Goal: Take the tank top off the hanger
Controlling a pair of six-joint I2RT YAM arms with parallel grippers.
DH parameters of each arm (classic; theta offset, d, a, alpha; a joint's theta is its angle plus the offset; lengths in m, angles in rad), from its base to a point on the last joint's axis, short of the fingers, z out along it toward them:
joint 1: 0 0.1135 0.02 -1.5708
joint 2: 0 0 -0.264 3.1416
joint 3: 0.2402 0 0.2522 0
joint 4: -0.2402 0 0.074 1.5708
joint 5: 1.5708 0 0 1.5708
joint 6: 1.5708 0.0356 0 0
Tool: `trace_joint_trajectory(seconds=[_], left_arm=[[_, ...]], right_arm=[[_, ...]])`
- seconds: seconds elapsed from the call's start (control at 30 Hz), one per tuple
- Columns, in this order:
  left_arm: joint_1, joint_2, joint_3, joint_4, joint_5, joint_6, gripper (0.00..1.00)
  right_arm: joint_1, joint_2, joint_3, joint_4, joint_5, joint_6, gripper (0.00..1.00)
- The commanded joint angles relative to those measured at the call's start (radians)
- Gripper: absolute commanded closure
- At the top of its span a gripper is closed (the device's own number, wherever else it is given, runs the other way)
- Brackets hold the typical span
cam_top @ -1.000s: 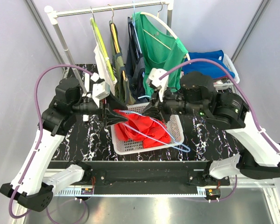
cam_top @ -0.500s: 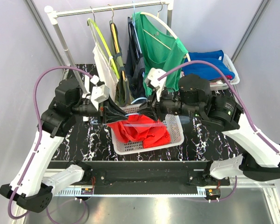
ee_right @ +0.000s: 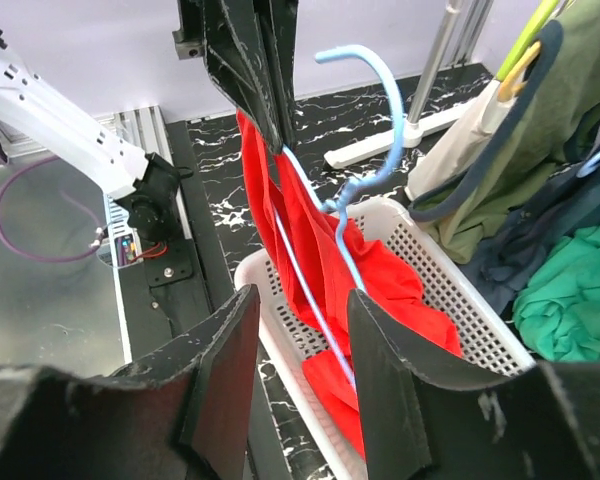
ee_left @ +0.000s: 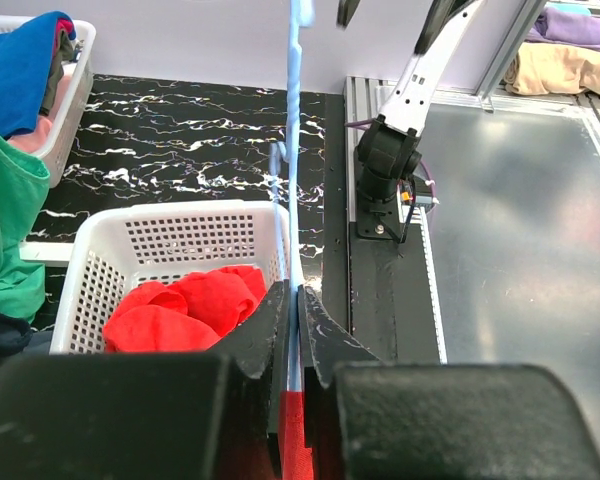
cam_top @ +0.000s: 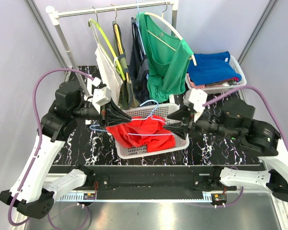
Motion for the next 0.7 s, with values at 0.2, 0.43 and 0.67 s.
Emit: trace_joint_trajectory(seconds=[0.2,0.43,0.67], left_arm=[[0.008,-0.017,0.075,0.001,0.035,-0.002,0.94],[0.008,-0.026,0.091,-0.001,0.057,-0.017,0.94],[0.01,-0.041,0.086,-0.002,0.069,-0.022,0.95]], right_arm=[[0.004,0.021,-0.076,0.012,-0.071,-0.095,0.52],[0.004,0.081,-0.07,0.04,-0.048,-0.15,0.53],[0.004,0.084,-0.07,0.043,-0.06,-0.161,0.55]])
